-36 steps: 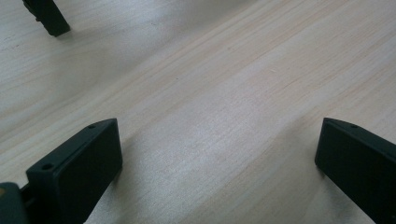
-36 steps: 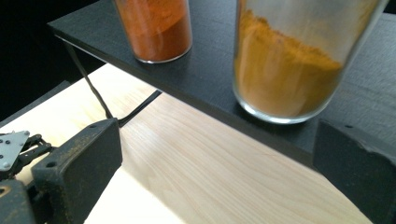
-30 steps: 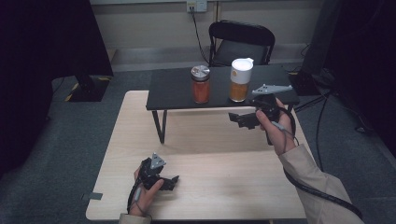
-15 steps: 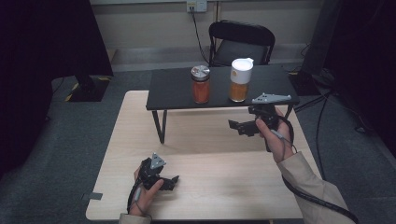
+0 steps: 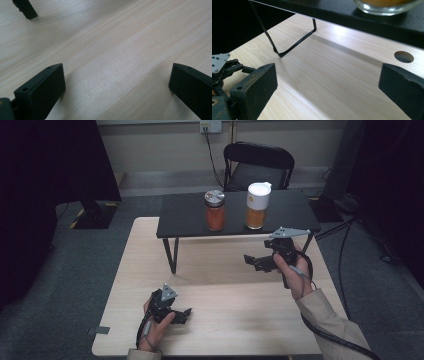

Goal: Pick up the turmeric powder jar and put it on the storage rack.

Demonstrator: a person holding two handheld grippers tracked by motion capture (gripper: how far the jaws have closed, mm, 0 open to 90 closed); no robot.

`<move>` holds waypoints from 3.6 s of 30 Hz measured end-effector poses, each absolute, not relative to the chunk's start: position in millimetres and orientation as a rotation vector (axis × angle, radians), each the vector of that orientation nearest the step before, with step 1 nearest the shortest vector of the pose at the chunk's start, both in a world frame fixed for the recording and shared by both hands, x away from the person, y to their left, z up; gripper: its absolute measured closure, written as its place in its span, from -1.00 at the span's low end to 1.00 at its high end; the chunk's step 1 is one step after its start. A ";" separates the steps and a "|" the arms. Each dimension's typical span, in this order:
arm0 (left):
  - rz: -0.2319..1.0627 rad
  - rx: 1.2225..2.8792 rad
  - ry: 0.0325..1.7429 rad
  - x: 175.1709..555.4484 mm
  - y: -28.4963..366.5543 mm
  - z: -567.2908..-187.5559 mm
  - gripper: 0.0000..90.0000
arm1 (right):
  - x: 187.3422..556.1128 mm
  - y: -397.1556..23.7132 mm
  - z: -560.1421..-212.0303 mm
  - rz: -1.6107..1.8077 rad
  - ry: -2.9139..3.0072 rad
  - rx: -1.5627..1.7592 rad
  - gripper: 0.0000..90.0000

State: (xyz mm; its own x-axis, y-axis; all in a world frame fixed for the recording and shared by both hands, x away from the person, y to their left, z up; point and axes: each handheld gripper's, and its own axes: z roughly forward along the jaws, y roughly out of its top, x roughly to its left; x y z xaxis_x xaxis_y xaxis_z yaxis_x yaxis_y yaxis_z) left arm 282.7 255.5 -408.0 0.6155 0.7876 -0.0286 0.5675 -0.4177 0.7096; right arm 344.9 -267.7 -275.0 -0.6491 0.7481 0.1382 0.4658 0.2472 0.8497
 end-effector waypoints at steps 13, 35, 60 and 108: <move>0.405 2.142 1.060 282.7 255.5 -408.0 -1.00 | 339.3 -274.0 -291.5 1.369 2.229 1.122 -0.98; 0.405 2.141 1.060 282.7 255.5 -408.0 -1.00 | 329.4 -290.2 -319.3 1.357 2.260 1.136 -0.98; 0.405 2.141 1.060 282.6 255.5 -408.0 -1.00 | 323.5 -297.3 -338.7 1.301 2.304 1.125 -0.98; 0.405 2.141 1.060 282.7 255.5 -408.0 -1.00 | 310.8 -317.1 -367.0 1.212 2.355 1.118 -0.98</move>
State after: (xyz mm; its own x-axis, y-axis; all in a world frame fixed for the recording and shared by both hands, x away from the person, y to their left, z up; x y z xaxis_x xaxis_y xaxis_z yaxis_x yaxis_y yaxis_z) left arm 282.7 255.5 -408.0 0.6155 0.7876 -0.0288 0.5674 -0.4174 0.7098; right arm 310.8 -317.1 -367.0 -0.6672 0.7373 0.1059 0.5148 0.3537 0.7809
